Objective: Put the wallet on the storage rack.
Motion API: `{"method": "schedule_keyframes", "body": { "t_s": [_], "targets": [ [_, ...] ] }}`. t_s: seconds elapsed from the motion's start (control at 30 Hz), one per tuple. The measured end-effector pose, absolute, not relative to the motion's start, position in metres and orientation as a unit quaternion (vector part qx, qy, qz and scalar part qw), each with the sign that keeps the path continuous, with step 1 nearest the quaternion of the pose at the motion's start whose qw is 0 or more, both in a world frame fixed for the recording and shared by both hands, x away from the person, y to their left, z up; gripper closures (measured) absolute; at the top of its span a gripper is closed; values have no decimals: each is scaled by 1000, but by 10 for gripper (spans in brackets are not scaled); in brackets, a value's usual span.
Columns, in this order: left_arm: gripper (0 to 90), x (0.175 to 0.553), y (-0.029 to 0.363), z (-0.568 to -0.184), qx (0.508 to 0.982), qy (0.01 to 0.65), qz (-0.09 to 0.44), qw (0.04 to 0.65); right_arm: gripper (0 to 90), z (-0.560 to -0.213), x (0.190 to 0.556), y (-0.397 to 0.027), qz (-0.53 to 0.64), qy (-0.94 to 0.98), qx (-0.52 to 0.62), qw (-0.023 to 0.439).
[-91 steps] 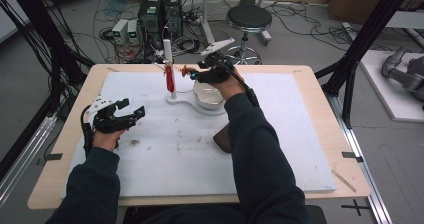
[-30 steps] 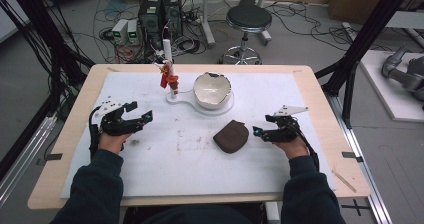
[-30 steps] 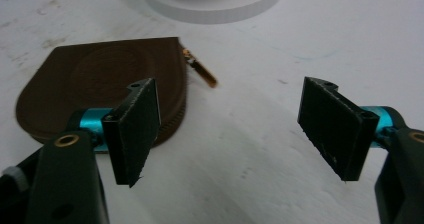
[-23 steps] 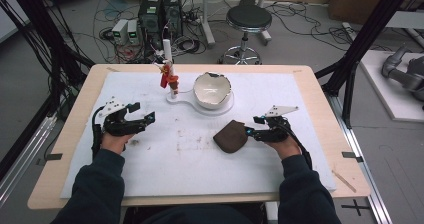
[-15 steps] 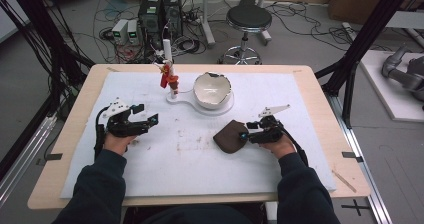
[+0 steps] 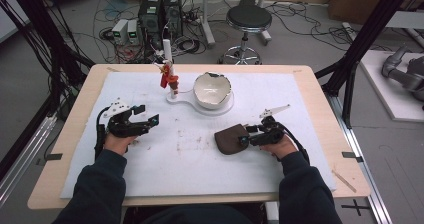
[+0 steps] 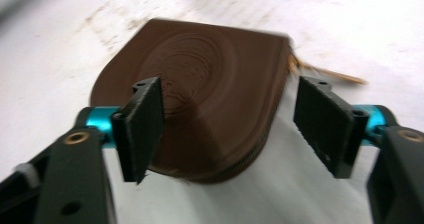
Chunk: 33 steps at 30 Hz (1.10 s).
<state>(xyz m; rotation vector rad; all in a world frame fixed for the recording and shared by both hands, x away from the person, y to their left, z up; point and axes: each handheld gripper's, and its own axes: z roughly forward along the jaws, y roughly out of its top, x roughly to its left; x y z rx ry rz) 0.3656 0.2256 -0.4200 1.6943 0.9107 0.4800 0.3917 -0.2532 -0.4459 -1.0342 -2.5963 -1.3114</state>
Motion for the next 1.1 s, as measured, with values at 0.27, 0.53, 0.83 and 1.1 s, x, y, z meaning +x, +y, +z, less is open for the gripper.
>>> {"method": "schedule_keyframes", "body": {
  "t_s": [0.27,0.53,0.83,1.1],
  "targets": [
    [252,366,223,-421,717,383,200,547,371,-446,389,-250,-409,-842,-347,54],
    [258,366,211,-422,728,369,177,550,439,-440,381,-242,-403,-860,-312,13],
    [327,363,169,-423,754,318,109,565,479,-435,370,-225,-396,-874,-277,-51],
    [327,361,131,-430,782,281,77,551,490,-431,360,-208,-387,-881,-243,-121]
  ]
}}
